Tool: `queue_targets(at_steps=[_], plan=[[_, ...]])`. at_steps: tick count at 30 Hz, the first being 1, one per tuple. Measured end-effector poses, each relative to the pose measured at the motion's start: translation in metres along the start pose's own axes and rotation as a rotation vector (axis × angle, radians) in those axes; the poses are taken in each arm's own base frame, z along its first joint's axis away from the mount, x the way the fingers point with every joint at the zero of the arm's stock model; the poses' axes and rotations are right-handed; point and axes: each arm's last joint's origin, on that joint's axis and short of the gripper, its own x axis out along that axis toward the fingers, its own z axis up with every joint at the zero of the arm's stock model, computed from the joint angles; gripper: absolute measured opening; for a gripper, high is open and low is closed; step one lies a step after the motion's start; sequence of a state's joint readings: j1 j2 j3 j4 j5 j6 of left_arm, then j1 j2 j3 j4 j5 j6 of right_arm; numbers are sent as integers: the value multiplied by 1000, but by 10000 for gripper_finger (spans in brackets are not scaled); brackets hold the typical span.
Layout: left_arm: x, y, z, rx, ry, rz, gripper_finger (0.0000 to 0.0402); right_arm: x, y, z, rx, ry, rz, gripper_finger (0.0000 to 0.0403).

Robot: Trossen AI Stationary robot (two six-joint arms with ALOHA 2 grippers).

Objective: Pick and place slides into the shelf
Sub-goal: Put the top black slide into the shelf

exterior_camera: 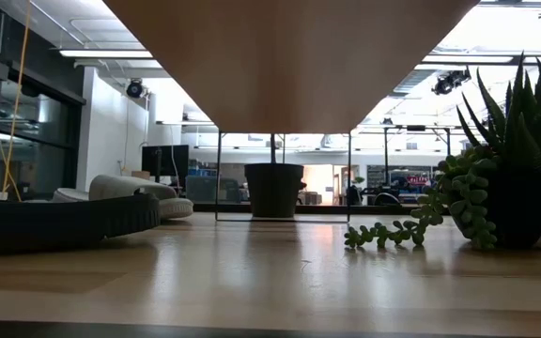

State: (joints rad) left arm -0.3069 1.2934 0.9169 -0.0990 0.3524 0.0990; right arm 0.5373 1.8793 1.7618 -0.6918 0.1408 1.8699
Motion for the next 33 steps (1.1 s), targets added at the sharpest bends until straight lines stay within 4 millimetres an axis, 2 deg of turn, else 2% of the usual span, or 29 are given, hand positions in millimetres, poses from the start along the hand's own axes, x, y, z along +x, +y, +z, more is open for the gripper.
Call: queue_targets(at_steps=[9, 12, 17, 20, 26, 33], plan=[[-3, 7, -1, -12, -4, 9, 24, -2, 1, -2, 2, -12, 3, 87], [-4, 10, -1, -18, -6, 5, 24, -11, 8, -4, -13, -10, 14, 87], [-4, 9, -1, -17, -7, -2, 24, -36, 14, -1, -78, -87, -64, 85], [-4, 9, -1, -18, -8, 1, 24, -43, 17, 9, -174, -180, -87, 70], [-4, 10, -1, -43, -7, 6, 24, -30, 25, 43, -342, -171, -100, 6], [-7, 8, 2, -70, -22, 5, 24, -29, 27, 68, -428, -175, -140, 13]])
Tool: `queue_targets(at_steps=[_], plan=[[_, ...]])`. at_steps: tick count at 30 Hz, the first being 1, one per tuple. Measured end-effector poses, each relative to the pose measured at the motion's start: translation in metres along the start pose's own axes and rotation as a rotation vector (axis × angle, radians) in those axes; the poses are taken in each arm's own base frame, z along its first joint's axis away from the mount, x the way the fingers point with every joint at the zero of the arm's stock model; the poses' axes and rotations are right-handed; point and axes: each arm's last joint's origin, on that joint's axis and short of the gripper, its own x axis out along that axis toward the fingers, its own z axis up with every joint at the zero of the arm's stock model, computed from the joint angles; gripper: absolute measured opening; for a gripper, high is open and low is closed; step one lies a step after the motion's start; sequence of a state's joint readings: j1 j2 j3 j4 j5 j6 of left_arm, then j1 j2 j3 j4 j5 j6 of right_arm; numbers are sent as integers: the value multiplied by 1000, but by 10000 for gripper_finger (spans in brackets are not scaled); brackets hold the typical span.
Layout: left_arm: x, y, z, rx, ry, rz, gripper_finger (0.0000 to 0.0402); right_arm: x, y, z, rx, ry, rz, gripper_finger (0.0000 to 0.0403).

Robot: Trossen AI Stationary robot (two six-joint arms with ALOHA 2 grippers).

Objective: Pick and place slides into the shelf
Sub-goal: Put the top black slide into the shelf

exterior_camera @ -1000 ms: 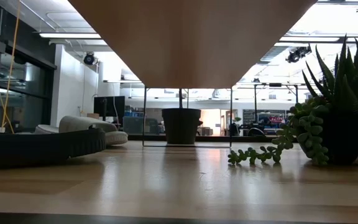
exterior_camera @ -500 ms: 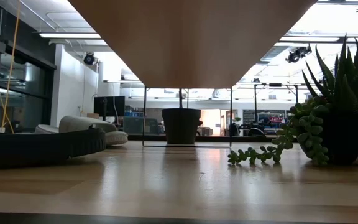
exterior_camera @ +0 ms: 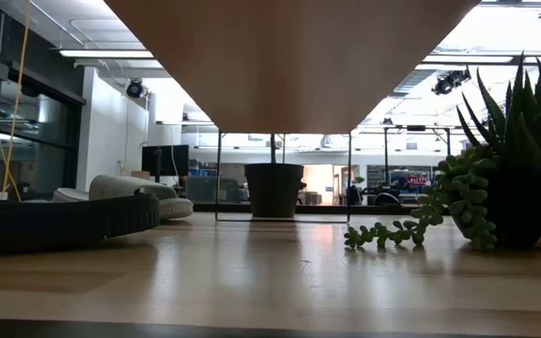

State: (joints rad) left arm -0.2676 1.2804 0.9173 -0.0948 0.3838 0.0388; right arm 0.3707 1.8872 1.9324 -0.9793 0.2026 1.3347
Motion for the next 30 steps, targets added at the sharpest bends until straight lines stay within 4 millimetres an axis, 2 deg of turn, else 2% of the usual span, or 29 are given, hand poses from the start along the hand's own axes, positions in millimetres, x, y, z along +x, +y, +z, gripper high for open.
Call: queue_targets(at_steps=[5, 11, 30], plan=[[-3, -1, 1, -16, -4, 11, 24, 15, -3, 6, -30, 24, -31, 3], [-7, -2, 2, -18, -5, 28, 24, 41, -3, -4, -51, 85, -58, 1], [-10, -3, 2, -19, 3, 35, 24, 42, 2, -8, -3, 162, -4, 0]])
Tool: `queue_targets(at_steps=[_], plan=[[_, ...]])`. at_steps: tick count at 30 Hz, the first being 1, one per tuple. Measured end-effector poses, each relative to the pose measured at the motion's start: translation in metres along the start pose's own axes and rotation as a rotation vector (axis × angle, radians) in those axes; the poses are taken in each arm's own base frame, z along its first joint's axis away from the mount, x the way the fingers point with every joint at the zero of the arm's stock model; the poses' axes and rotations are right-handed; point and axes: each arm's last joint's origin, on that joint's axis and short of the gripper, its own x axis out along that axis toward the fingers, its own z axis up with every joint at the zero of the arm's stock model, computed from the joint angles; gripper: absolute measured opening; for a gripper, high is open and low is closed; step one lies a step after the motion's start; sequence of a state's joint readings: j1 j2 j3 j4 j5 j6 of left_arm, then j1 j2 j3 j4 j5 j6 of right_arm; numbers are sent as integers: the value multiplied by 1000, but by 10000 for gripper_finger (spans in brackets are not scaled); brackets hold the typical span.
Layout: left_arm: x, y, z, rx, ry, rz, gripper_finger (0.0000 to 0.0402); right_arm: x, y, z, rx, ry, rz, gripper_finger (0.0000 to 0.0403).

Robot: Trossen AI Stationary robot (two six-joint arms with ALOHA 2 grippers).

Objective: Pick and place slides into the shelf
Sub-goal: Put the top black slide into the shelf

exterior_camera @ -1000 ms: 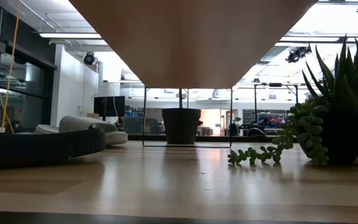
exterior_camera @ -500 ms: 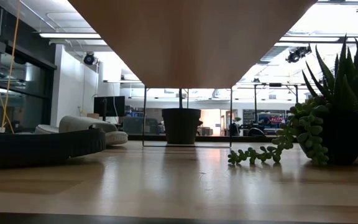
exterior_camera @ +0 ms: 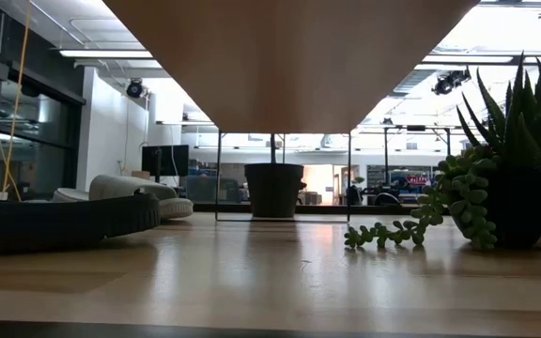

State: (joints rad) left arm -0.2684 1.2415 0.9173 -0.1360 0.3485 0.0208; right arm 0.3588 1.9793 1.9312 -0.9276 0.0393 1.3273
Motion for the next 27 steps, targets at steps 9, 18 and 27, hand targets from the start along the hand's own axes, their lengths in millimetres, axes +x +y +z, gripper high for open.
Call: queue_targets(at_steps=[9, 18, 27], plan=[[0, 0, 0, 3, 1, -8, 24, 0, 2, -2, 10, 59, 31, 0], [0, 0, 0, 7, 2, -8, 24, 0, 4, -3, 7, 92, 52, 0], [0, 0, 0, 7, 4, -10, 24, 5, 7, -3, 0, 103, 83, 0]])
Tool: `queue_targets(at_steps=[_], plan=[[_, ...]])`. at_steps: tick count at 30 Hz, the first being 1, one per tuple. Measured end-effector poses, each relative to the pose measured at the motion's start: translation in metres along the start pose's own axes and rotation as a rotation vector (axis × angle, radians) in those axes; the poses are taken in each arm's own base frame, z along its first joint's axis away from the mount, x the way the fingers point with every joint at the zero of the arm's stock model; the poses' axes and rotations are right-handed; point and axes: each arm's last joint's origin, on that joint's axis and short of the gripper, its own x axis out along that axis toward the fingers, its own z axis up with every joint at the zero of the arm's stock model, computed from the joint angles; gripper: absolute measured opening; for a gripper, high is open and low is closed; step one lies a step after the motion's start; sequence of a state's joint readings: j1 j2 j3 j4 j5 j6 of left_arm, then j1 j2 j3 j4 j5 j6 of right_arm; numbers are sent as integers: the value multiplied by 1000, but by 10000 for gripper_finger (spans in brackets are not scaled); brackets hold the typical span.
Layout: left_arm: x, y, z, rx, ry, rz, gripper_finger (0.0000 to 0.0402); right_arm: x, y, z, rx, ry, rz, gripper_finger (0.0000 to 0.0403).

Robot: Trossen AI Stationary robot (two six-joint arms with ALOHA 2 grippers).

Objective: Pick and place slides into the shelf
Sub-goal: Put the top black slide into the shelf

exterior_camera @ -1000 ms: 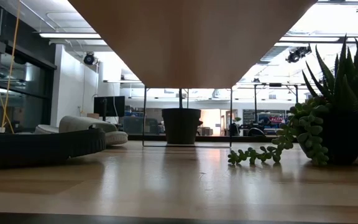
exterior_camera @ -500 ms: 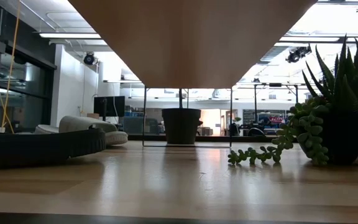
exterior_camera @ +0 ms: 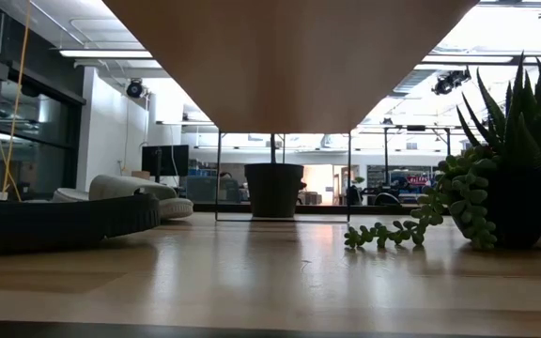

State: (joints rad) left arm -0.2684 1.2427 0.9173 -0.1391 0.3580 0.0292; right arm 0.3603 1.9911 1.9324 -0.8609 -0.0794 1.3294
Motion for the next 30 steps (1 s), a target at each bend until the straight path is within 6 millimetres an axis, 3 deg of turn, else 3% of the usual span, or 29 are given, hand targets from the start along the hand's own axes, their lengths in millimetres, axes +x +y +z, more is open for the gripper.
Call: queue_targets(at_steps=[16, 30], plan=[[0, 0, -2, 6, 20, -10, 24, 1, -6, -7, 101, -73, -88, 0], [0, 0, -2, 17, 20, -9, 24, 1, -8, -10, 152, -12, -105, 0]])
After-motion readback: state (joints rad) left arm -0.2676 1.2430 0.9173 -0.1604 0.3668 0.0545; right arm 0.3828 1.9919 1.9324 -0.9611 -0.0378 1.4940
